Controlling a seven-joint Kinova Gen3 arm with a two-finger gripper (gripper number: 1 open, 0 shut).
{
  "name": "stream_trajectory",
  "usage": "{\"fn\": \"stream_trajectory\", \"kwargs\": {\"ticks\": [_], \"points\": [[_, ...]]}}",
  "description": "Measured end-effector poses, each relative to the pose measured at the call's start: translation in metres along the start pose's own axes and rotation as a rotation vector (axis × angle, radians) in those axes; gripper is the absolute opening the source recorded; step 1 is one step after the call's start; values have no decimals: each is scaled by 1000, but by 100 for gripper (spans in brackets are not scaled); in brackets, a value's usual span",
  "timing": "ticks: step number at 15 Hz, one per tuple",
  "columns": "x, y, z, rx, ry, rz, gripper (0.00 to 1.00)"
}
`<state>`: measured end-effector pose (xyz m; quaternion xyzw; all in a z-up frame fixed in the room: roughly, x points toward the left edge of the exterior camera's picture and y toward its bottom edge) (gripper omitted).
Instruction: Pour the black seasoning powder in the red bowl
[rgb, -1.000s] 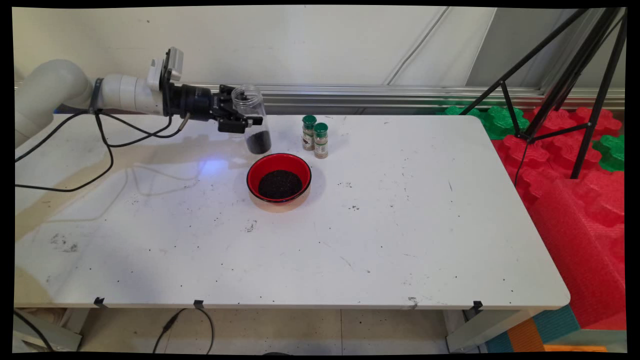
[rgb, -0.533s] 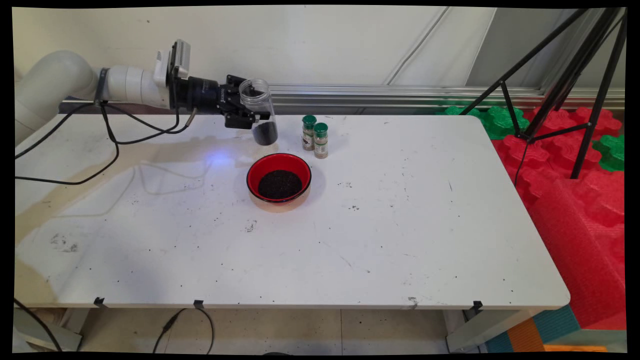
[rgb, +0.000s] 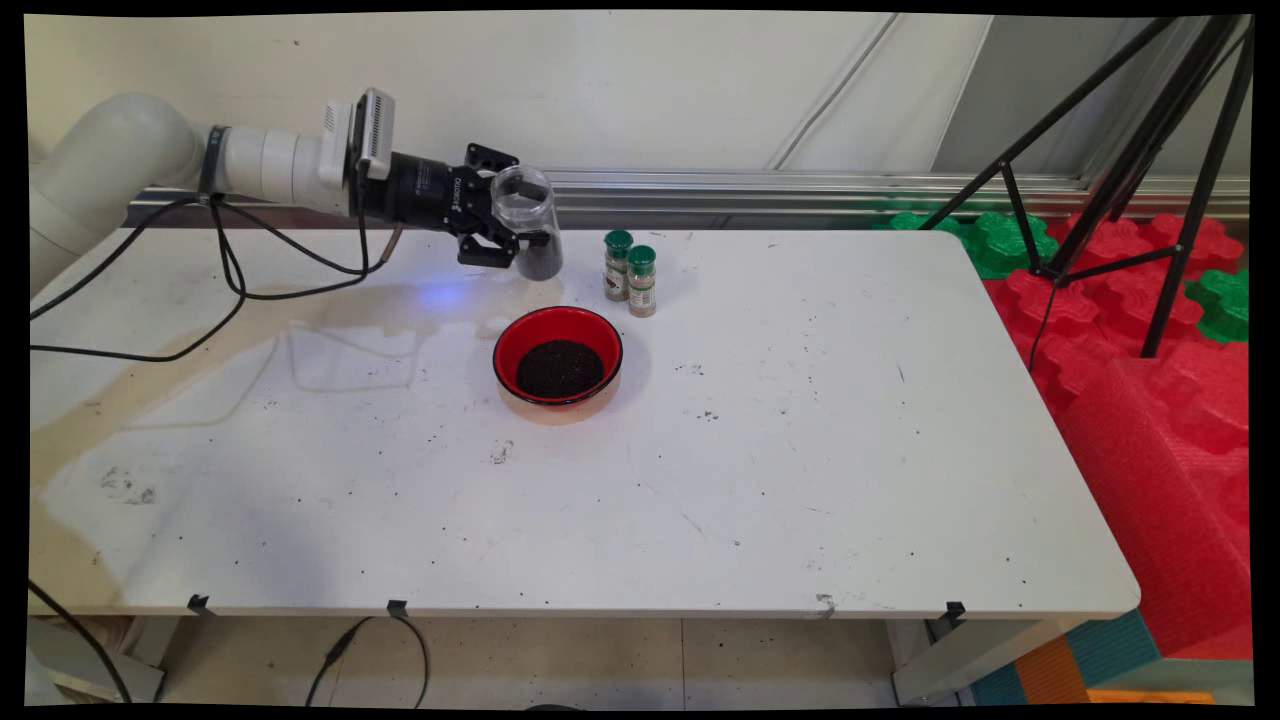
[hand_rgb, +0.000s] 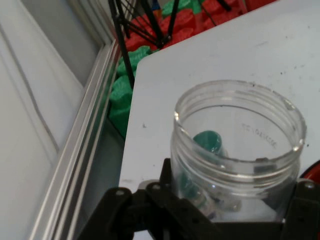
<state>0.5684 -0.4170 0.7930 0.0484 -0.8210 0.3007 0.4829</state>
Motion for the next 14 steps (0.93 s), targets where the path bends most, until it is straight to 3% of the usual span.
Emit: {"fn": "stream_trajectory", "kwargs": {"ticks": [14], "points": [[11,8,7,-57,-47,434,0]]}}
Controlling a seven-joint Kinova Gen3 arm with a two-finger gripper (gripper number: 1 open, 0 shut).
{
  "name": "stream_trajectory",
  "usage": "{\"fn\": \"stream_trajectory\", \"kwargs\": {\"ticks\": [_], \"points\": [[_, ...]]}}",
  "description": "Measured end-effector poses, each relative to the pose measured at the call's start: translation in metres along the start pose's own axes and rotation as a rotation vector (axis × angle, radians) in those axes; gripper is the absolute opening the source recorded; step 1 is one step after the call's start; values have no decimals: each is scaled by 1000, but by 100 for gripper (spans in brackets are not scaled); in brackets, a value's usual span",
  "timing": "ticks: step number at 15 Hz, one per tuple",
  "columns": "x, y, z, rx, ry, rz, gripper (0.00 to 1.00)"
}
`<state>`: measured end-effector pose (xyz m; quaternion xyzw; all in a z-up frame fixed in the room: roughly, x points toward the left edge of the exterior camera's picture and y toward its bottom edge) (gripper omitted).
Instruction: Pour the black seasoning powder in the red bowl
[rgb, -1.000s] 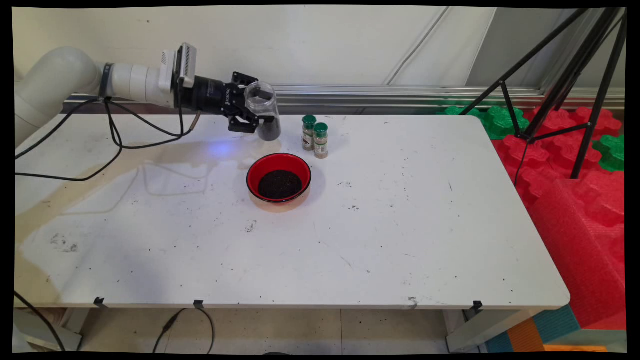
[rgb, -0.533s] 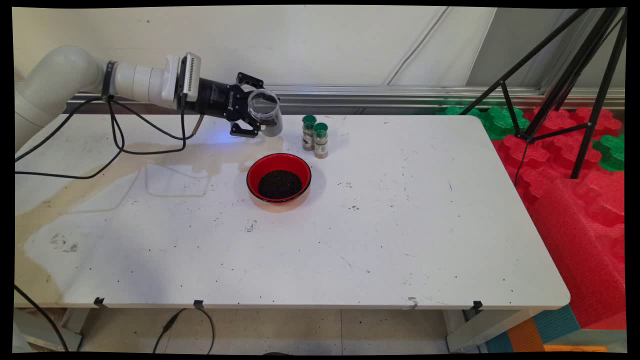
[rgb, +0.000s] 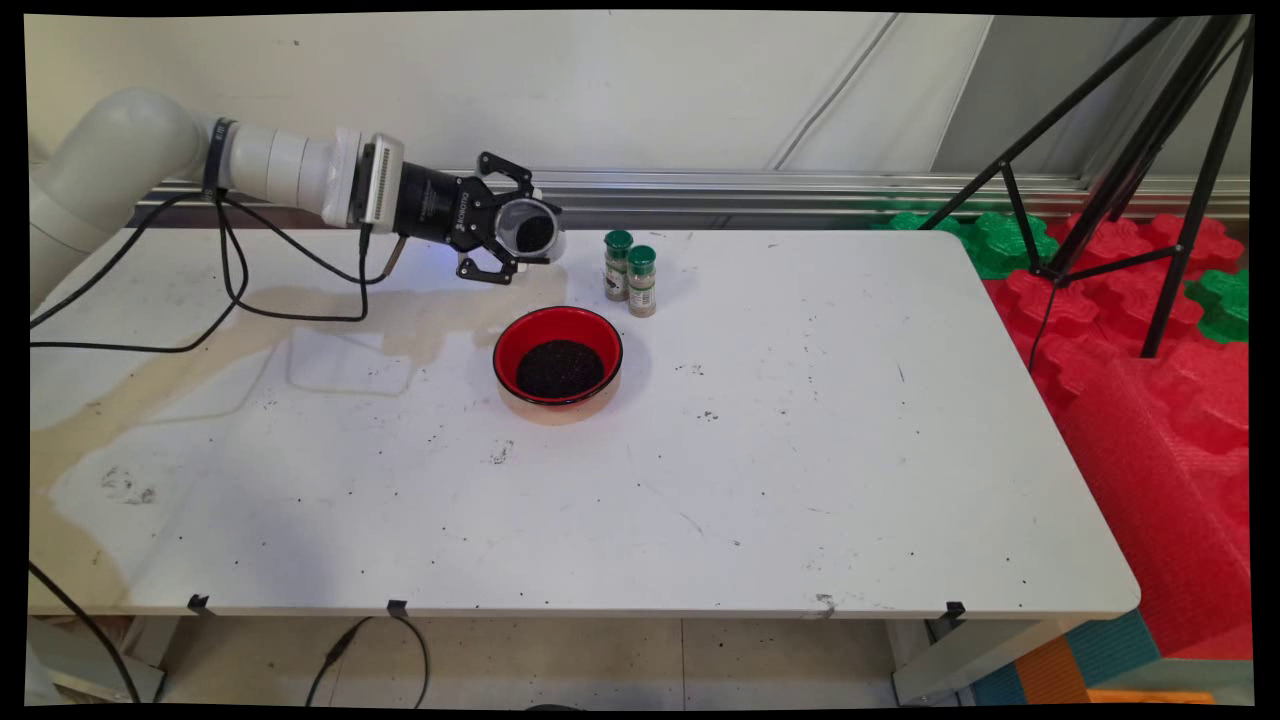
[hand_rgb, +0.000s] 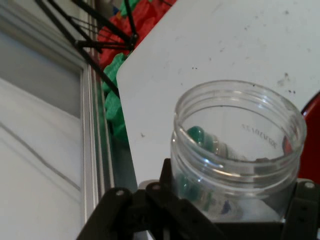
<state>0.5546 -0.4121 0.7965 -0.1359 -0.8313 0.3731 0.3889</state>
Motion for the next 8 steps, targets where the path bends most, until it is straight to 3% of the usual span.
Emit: {"fn": "stream_trajectory", "kwargs": {"ticks": [8], "points": [[3,2,3,-22,-28,248,0]]}}
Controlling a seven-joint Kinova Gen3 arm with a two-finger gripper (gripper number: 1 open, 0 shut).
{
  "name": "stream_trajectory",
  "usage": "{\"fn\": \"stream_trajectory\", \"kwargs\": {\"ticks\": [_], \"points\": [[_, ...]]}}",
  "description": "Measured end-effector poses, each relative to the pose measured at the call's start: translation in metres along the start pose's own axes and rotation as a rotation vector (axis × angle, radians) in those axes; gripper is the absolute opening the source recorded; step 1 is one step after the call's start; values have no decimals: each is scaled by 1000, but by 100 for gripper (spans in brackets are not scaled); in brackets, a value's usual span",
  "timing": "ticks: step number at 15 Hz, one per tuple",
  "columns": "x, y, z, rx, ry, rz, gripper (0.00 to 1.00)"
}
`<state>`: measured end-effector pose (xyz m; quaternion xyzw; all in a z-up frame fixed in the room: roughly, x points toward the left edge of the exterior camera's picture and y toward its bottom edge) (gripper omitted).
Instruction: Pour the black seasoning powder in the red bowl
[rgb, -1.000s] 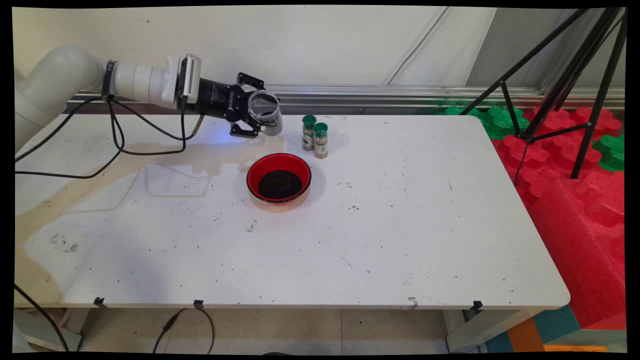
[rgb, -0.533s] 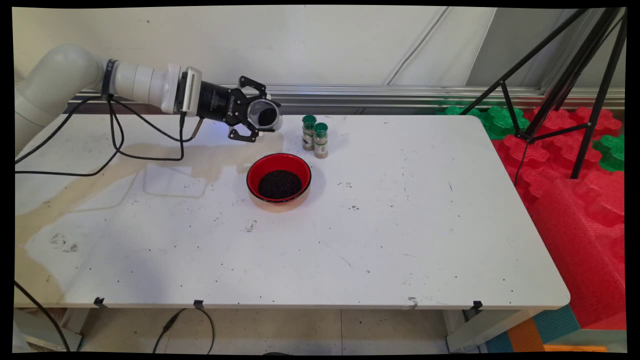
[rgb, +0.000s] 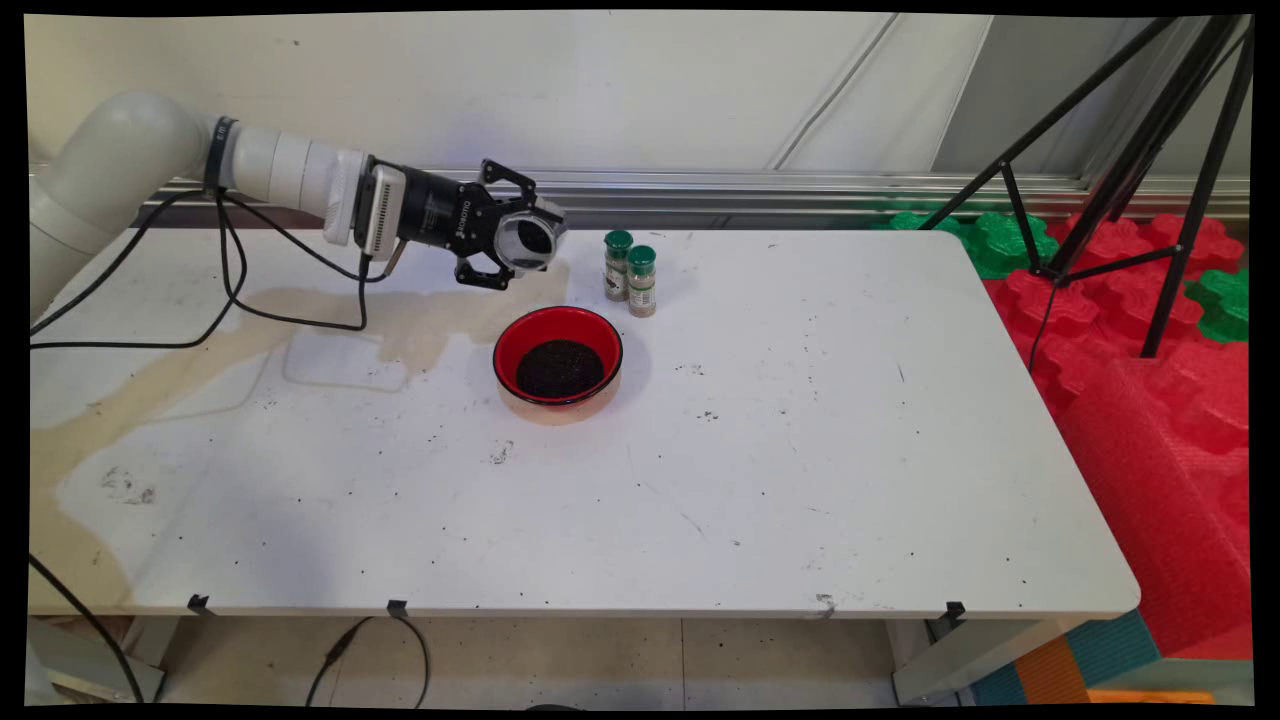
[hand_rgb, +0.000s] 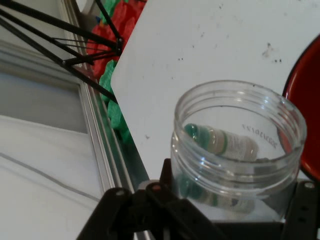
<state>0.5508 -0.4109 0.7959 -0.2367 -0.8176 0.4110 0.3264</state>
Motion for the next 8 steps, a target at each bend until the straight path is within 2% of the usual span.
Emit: {"fn": "stream_trajectory", "kwargs": {"ticks": [8], "points": [[2,-3,10,-10,-41,192,0]]}}
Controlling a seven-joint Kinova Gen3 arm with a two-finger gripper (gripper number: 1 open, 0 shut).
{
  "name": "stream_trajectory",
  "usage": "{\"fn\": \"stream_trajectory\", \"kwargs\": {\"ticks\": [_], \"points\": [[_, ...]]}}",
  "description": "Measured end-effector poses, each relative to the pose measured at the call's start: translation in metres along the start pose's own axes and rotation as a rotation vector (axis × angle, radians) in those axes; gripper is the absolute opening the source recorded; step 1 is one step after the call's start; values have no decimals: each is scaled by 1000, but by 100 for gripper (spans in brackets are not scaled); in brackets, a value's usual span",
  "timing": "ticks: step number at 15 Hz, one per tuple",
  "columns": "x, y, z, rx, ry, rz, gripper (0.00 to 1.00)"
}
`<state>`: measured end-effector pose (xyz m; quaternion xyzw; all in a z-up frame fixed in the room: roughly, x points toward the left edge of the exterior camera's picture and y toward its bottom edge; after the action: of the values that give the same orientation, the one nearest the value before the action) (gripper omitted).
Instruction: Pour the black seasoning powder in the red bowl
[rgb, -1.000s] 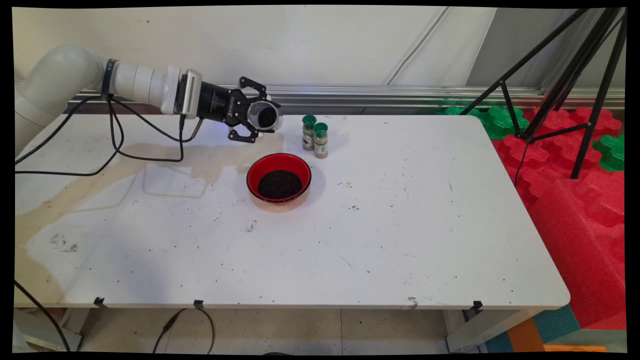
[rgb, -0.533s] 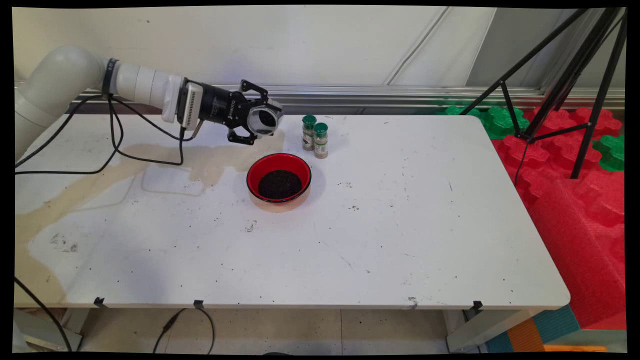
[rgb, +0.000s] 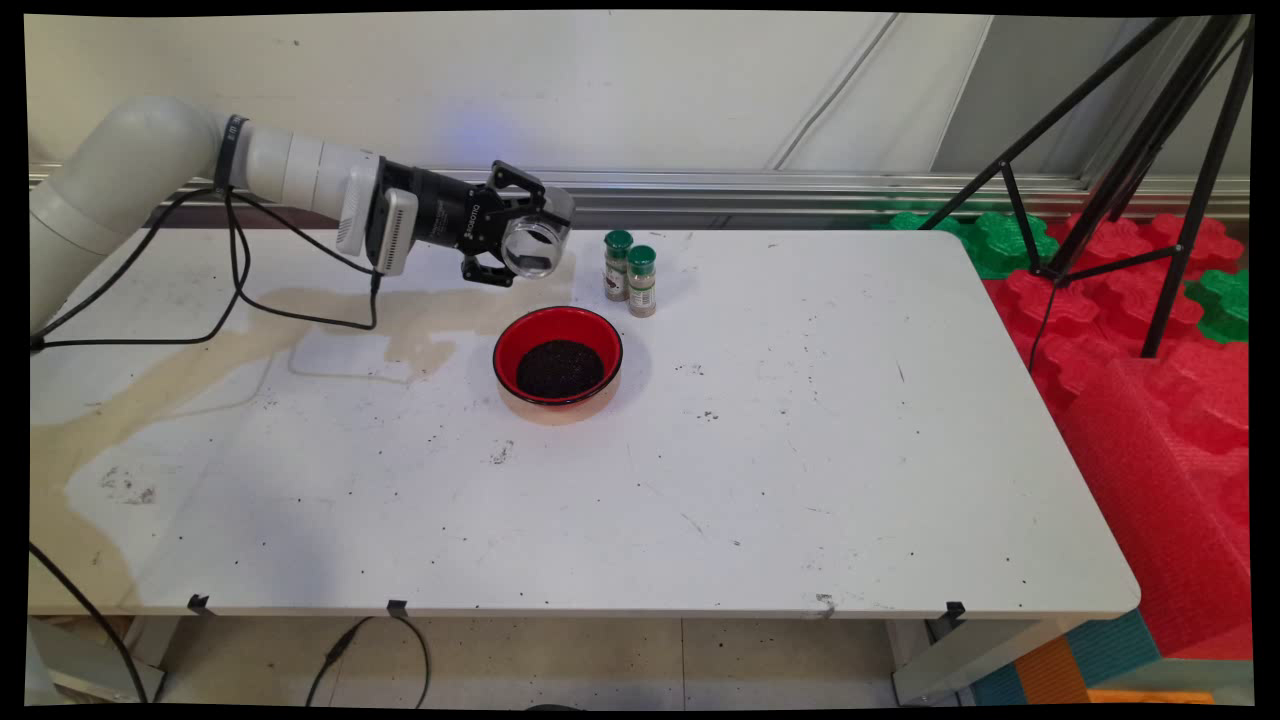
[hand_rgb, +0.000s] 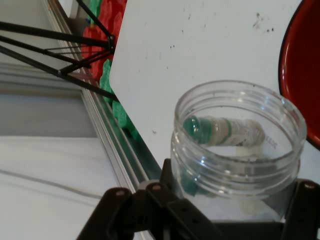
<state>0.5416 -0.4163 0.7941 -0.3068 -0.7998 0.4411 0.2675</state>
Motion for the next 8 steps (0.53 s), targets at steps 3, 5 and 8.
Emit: {"fn": "stream_trajectory", "kwargs": {"ticks": [3,5,8], "points": [[3,-2,5,1,-13,80,0],[5,-3,7,3,-22,134,0],[7,-4,9,4,-32,206,0]]}}
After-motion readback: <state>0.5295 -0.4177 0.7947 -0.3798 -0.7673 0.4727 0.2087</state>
